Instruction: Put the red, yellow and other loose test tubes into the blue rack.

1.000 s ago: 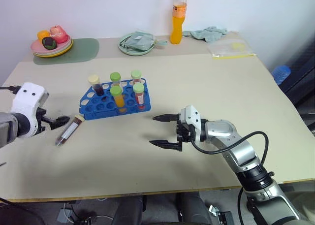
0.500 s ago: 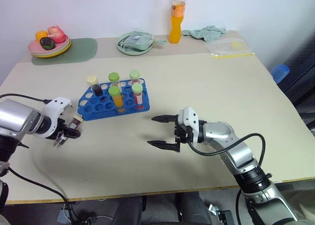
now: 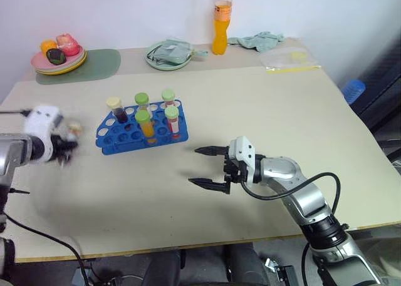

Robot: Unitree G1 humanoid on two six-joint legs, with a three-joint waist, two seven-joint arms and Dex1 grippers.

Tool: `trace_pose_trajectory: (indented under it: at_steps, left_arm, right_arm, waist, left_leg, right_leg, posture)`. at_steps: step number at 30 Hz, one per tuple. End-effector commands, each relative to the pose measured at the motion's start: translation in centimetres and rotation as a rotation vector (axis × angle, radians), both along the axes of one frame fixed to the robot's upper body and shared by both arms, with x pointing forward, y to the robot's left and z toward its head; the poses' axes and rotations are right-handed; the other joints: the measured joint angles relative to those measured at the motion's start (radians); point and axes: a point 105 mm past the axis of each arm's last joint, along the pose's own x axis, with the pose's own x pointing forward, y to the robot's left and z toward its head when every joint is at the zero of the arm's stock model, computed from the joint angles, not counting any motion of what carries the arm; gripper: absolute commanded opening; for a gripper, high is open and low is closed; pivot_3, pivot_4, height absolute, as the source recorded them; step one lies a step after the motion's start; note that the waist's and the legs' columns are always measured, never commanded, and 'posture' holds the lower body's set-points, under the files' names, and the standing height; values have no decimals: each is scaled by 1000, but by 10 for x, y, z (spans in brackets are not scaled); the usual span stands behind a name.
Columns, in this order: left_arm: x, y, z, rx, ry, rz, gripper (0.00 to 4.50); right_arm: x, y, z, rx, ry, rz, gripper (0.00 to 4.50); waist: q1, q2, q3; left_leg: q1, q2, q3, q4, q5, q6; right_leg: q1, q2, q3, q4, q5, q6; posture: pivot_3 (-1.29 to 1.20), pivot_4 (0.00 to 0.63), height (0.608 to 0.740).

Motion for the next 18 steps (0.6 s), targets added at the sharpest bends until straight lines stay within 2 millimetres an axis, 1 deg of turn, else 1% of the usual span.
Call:
trace_pose_trajectory:
  at_steps: [1, 2, 3, 5, 6, 8, 9, 11, 14, 16, 18]
  left_arm:
    - [-23, 12, 66, 74, -490, 188, 764]
    - [-31, 5, 72, 81, -589, 203, 764]
    - [-37, -10, 73, 118, -665, 182, 764]
    - [-44, -34, 71, 150, -743, 129, 764]
    - [-46, -50, 65, 137, -765, 93, 764]
    - [-49, -88, 49, 50, -828, 55, 764]
    - [-49, -99, 40, 49, -838, 75, 764]
    - [-46, -119, 26, 106, -841, 75, 764]
    - [-39, -140, 12, 165, -855, 44, 764]
    - [-31, -149, -2, 155, -854, 54, 764]
    - [-21, -161, -13, 104, -851, 28, 764]
  right_arm:
    - [-3, 2, 10, 33, -22, 22, 4236]
    - [-2, 2, 10, 34, -21, 22, 4236]
    - [-2, 2, 10, 35, -20, 24, 4236]
    - [-1, 3, 10, 36, -17, 27, 4236]
    - [0, 4, 9, 35, -15, 31, 4236]
    - [1, 6, 8, 35, -11, 42, 4236]
    - [1, 7, 8, 34, -11, 46, 4236]
    - [3, 8, 7, 33, -12, 49, 4236]
    - [3, 9, 7, 37, -16, 46, 4236]
    - [4, 9, 7, 43, -18, 36, 4236]
    - [5, 8, 7, 46, -19, 23, 4236]
  waist:
    - [5, -1, 0]
    - [7, -1, -1]
    - [11, -1, -1]
    - [18, -2, -1]
    - [21, -2, -1]
    - [26, -2, -2]
    - [30, -2, -2]
    - [39, -3, -3]
    - [40, -3, -3]
    - [40, -2, -3]
    - [43, -2, -3]
  left_leg:
    - [0, 0, 0, 0, 0, 0]
    - [0, 0, 1, 1, 0, 0]
    - [0, 0, 1, 1, 0, 0]
    - [0, -1, 3, 1, 0, 0]
    - [0, -2, 3, 1, 0, 0]
    - [0, -2, 3, 1, 0, 1]
    - [1, -2, 3, 2, -1, 1]
    - [3, -4, 5, 3, -1, 2]
    - [3, -4, 5, 2, -1, 2]
    - [3, -4, 6, 2, -1, 2]
    - [3, -4, 6, 2, -1, 2]
  right_leg:
    - [0, -1, 0, 0, 0, 0]
    - [0, -1, 0, 0, 0, 0]
    - [0, -2, 0, 0, 0, 0]
    - [0, -3, 1, -1, 0, 0]
    - [0, -2, 1, -1, 0, 0]
    - [2, -3, 0, -1, 1, 0]
    - [3, -3, 1, -2, 1, 1]
    - [7, -3, 0, -4, 2, 2]
    - [6, -1, 0, -3, 2, 2]
    - [6, -1, 0, -3, 2, 2]
    - [6, -1, 0, -3, 2, 2]
  posture:
    - [0, 150, 740]
    - [0, 150, 740]
    - [0, 150, 740]
    - [0, 150, 740]
    - [0, 150, 740]
    - [0, 150, 740]
    - [0, 150, 740]
    - [0, 150, 740]
    - [0, 150, 740]
    - [0, 150, 740]
    - [0, 150, 740]
